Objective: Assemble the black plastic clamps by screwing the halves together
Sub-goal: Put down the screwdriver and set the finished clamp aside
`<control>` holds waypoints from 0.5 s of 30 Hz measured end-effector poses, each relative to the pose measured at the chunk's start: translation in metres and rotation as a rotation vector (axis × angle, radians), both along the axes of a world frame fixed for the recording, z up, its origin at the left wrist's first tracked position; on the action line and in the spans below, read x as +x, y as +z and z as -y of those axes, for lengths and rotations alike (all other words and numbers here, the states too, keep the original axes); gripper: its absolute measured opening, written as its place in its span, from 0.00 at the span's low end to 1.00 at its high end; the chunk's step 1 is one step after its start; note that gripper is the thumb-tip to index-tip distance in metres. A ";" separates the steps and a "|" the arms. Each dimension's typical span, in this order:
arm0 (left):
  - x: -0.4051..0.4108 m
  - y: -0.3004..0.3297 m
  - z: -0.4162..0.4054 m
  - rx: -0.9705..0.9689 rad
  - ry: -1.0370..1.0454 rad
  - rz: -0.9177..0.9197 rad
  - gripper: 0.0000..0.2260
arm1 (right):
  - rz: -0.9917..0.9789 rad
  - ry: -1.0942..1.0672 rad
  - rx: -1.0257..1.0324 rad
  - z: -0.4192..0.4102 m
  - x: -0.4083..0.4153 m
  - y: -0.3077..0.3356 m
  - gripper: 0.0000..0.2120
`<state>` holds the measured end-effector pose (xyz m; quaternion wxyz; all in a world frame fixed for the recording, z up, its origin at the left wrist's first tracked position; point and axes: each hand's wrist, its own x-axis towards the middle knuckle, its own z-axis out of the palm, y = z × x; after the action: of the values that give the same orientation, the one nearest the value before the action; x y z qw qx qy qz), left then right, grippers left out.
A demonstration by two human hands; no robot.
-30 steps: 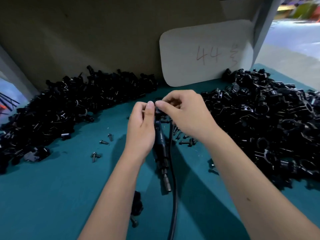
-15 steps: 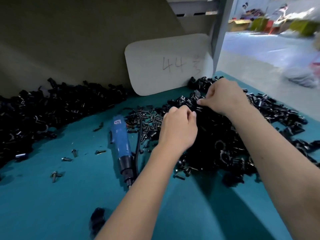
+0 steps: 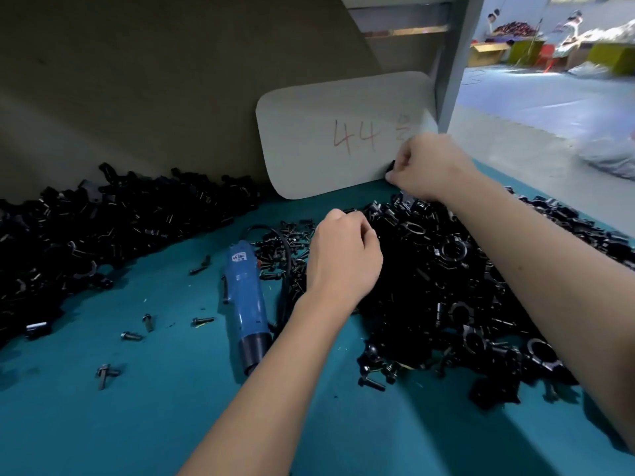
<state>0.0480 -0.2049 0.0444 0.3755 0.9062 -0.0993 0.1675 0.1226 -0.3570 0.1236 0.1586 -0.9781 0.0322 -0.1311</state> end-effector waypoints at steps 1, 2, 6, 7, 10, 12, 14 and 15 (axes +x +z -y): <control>0.003 0.000 -0.003 0.015 0.022 -0.003 0.07 | -0.013 0.050 -0.034 -0.012 0.005 0.000 0.04; 0.006 0.000 -0.008 0.036 0.051 -0.008 0.07 | -0.028 0.108 -0.061 -0.026 0.010 -0.001 0.04; 0.014 -0.001 -0.036 0.073 0.186 -0.038 0.07 | -0.121 0.349 -0.141 -0.081 0.020 -0.015 0.09; 0.015 -0.001 -0.048 0.071 0.224 -0.031 0.07 | -0.138 0.394 -0.144 -0.094 0.022 -0.018 0.09; 0.018 -0.001 -0.090 0.039 0.358 0.012 0.08 | -0.126 0.482 -0.092 -0.132 0.027 -0.029 0.08; 0.019 -0.004 -0.122 -0.005 0.460 -0.001 0.09 | -0.093 0.552 -0.049 -0.164 0.026 -0.036 0.08; 0.017 -0.011 -0.153 -0.088 0.547 -0.060 0.09 | -0.082 0.617 -0.007 -0.199 0.023 -0.044 0.07; 0.014 -0.015 -0.166 -0.131 0.585 -0.086 0.09 | -0.079 0.648 0.002 -0.215 0.022 -0.049 0.07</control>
<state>0.0625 -0.0385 0.0291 0.3730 0.8763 0.1927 0.2362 0.1444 -0.1419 0.0742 0.1916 -0.9416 -0.2748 -0.0359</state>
